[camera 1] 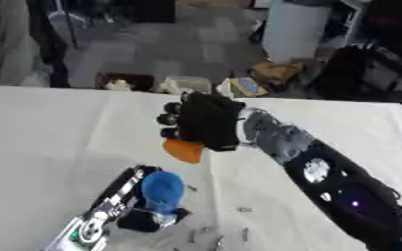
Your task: Pour the contents of one cup into another cup.
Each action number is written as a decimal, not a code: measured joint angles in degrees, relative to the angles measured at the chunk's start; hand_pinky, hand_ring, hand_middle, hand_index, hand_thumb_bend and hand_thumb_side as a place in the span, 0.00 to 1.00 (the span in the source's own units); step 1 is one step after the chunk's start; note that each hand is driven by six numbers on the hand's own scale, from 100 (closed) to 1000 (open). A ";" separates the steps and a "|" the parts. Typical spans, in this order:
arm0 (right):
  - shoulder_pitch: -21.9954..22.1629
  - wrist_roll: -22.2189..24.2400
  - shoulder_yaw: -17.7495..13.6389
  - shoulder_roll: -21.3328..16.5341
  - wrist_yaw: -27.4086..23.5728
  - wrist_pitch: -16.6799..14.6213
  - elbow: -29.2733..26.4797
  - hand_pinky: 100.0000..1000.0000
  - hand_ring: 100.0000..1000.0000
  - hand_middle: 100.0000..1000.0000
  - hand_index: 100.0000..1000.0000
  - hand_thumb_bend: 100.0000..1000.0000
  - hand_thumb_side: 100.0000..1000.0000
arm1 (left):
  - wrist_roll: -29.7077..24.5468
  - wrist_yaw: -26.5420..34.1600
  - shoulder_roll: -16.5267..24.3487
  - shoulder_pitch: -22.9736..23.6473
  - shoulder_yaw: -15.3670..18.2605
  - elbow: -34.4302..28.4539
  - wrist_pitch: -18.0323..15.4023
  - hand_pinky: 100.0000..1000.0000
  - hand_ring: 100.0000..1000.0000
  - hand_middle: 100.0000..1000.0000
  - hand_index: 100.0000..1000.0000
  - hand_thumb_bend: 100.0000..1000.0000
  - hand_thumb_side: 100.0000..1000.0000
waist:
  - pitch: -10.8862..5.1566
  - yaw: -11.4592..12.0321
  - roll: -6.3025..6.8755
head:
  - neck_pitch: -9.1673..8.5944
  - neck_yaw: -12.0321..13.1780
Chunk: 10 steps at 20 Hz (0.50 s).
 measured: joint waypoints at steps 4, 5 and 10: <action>0.00 -0.21 -0.01 0.00 0.00 -0.21 0.00 0.50 0.54 0.50 0.62 0.05 0.00 | 0.06 0.00 0.00 0.00 0.00 0.00 0.06 0.00 0.15 0.09 0.42 0.40 0.00 | 0.00 0.00 0.01 | 0.00 0.00; 0.00 -0.28 -0.01 0.00 0.00 -0.28 0.00 0.50 0.54 0.50 0.62 0.05 0.00 | 0.07 0.00 0.00 0.00 0.00 -0.01 0.07 0.00 0.15 0.09 0.42 0.40 0.00 | 0.00 0.00 0.01 | 0.00 0.00; 0.00 -0.47 -0.03 0.00 0.00 -0.47 0.00 0.50 0.54 0.50 0.62 0.06 0.00 | 0.15 0.01 0.00 0.00 0.00 -0.01 0.15 0.00 0.15 0.09 0.42 0.40 0.00 | 0.00 0.00 0.03 | 0.00 0.00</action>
